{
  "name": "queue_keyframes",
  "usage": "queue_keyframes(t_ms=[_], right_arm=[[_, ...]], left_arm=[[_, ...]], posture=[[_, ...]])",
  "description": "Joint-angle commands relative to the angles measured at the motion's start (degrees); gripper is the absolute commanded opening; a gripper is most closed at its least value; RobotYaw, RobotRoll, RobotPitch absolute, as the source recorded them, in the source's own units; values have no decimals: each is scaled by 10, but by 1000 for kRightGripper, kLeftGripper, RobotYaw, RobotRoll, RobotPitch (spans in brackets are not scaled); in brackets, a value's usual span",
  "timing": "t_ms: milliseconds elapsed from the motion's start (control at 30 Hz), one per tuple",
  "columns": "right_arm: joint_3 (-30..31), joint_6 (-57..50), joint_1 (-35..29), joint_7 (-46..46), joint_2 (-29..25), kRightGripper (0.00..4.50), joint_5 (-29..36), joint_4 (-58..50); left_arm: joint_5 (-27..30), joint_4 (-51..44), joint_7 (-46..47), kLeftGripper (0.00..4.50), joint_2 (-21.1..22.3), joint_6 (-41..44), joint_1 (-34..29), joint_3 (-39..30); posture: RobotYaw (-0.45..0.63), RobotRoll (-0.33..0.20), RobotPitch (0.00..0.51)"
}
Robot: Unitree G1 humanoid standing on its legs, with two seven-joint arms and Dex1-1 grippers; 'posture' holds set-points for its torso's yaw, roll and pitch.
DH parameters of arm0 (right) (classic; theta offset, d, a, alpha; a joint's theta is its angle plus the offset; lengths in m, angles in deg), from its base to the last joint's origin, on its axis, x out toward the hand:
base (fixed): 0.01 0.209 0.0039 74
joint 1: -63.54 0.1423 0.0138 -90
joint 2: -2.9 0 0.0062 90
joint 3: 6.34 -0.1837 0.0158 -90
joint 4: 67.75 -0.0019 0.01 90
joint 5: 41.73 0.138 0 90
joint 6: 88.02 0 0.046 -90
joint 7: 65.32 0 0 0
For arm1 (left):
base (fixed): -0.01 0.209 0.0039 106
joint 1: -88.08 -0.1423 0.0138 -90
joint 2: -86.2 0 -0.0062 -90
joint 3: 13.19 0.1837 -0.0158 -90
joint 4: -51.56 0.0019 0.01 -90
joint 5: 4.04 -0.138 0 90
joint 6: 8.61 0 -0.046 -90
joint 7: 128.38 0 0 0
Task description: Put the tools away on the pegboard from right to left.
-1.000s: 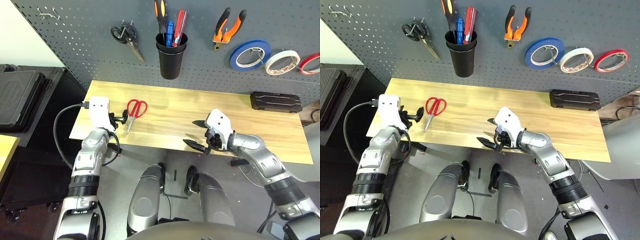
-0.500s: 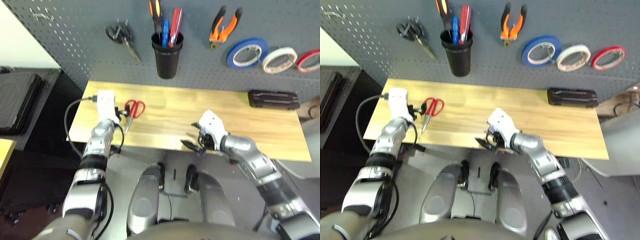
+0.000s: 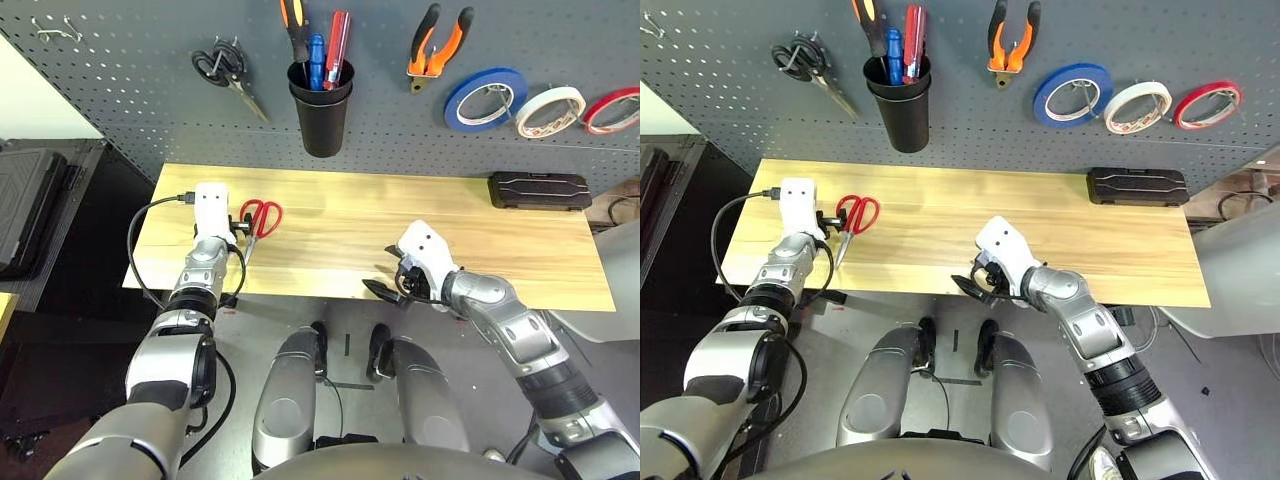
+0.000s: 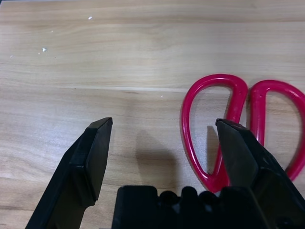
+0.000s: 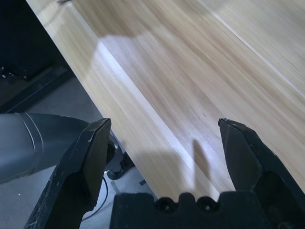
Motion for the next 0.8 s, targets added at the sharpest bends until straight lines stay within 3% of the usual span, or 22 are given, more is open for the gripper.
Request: queue_keyframes(t_ms=[33, 233, 267, 367, 633, 667, 800], right_arm=[[-3, -12, -10, -4, -6, 4500, 2, -20], [-6, -14, -12, 0, -12, 4500, 7, -33], [-6, -11, -13, 3, -13, 4500, 10, -36], [-6, -16, -13, 8, -19, 4500, 13, -39], [-5, -14, -5, 13, -26, 4500, 14, -31], [-4, -13, -4, 13, -26, 4500, 14, -31], [-3, -9, -2, 15, -26, 4500, 12, -28]], left_arm=[[-16, 35, 8, 4443, -1, 0, 2, 7], [-18, 55, 17, 4443, -6, 20, 6, 4], [-15, 56, 17, 4281, -7, 22, 7, 2], [-9, 58, 16, 3523, -11, 29, 7, -5], [-11, 57, 9, 237, -17, 46, -3, -3], [-11, 57, 8, 16, -18, 48, -4, -4], [-9, 52, 6, 16, -20, 46, -7, -6]], posture=[[72, 0, 299], [68, 0, 294], [69, 0, 293], [69, 0, 293], [76, 0, 296], [78, 0, 296], [84, 0, 297]])
